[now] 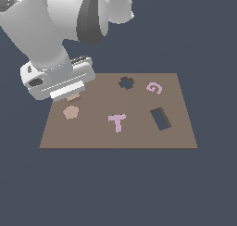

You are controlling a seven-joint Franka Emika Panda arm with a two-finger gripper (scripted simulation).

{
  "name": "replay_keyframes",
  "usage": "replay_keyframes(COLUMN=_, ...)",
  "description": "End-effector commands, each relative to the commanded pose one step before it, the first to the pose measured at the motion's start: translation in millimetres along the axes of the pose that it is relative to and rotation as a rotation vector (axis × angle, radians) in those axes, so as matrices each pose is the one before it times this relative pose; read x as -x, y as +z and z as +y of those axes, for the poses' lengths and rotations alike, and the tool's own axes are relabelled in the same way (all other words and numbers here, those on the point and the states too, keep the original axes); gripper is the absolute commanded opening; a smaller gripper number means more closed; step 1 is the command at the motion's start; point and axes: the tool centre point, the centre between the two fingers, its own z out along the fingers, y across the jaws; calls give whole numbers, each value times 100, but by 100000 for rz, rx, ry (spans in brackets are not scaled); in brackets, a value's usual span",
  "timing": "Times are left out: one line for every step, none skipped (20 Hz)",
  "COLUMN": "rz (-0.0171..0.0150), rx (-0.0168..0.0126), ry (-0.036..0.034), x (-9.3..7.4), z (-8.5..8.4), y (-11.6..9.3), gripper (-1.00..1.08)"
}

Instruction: Insert a designated object into the corresponding slot on a board.

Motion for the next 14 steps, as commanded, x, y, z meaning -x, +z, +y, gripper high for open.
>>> replay_keyframes(rz=57, rx=77, ry=-5105, x=-645, z=598, y=-57, gripper=-100)
replay_keyframes(rz=2, rx=7, ry=-2406, x=-295, z=274, y=-10, gripper=-100)
replay_keyframes(rz=2, rx=7, ry=-2574, x=-316, z=293, y=-11, gripper=-100)
replay_keyframes(rz=3, rx=8, ry=-2744, x=-337, z=312, y=-12, gripper=-100)
replay_keyframes(rz=3, rx=8, ry=-2913, x=-359, z=330, y=-12, gripper=-100)
replay_keyframes(rz=3, rx=8, ry=-3079, x=-380, z=349, y=-13, gripper=-100)
replay_keyframes(rz=3, rx=9, ry=-3244, x=-401, z=367, y=-14, gripper=-100)
replay_keyframes(rz=3, rx=9, ry=-3408, x=-422, z=385, y=-14, gripper=-100)
replay_keyframes(rz=3, rx=9, ry=-3571, x=-443, z=403, y=-15, gripper=-100)
replay_keyframes(rz=4, rx=10, ry=-3734, x=-464, z=421, y=-16, gripper=-100)
replay_keyframes(rz=4, rx=10, ry=-3897, x=-485, z=438, y=-16, gripper=-100)
replay_keyframes(rz=4, rx=10, ry=-4060, x=-506, z=456, y=-17, gripper=-100)
replay_keyframes(rz=4, rx=10, ry=-4224, x=-528, z=474, y=-17, gripper=-100)
replay_keyframes(rz=4, rx=10, ry=-4391, x=-550, z=492, y=-18, gripper=-100)
